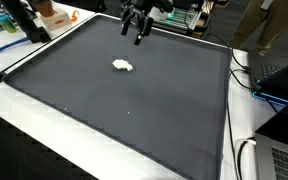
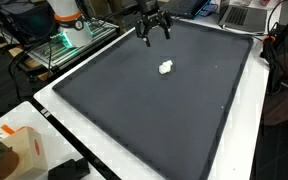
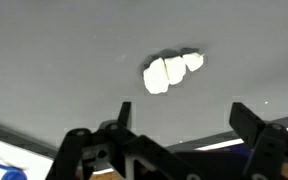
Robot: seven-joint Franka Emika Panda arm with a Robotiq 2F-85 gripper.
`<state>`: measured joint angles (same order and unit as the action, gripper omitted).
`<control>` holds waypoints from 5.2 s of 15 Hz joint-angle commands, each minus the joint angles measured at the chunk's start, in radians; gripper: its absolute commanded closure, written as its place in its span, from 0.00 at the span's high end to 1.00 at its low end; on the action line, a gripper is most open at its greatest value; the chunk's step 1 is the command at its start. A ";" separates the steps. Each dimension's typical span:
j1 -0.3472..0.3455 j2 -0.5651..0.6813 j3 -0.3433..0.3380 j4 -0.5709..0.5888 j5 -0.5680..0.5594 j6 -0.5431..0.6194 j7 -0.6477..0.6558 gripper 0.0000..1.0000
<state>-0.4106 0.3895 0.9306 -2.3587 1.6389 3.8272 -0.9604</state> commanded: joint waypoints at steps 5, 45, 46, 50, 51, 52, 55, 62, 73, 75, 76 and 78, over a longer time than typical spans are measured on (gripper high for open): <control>0.035 0.070 -0.032 0.024 -0.031 0.041 0.024 1.00; 0.025 0.262 -0.031 0.310 0.262 0.200 -0.416 1.00; 0.116 0.185 -0.140 0.339 0.368 0.140 -0.485 1.00; 0.170 0.156 -0.219 0.400 0.472 0.131 -0.601 1.00; 0.177 0.145 -0.233 0.427 0.493 0.134 -0.634 1.00; 0.181 0.139 -0.243 0.444 0.504 0.136 -0.652 1.00; 0.186 0.140 -0.251 0.454 0.509 0.137 -0.657 1.00; 0.135 0.224 -0.237 0.701 0.801 0.216 -1.067 1.00; 0.009 0.366 -0.117 0.915 0.885 0.385 -1.304 1.00; -0.046 0.427 -0.055 0.970 0.875 0.454 -1.306 1.00; -0.067 0.438 -0.049 0.954 0.874 0.455 -1.287 1.00; -0.119 0.445 -0.045 0.883 0.873 0.394 -1.247 1.00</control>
<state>-0.4536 0.7724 0.8447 -1.4443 2.5119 4.2213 -2.2280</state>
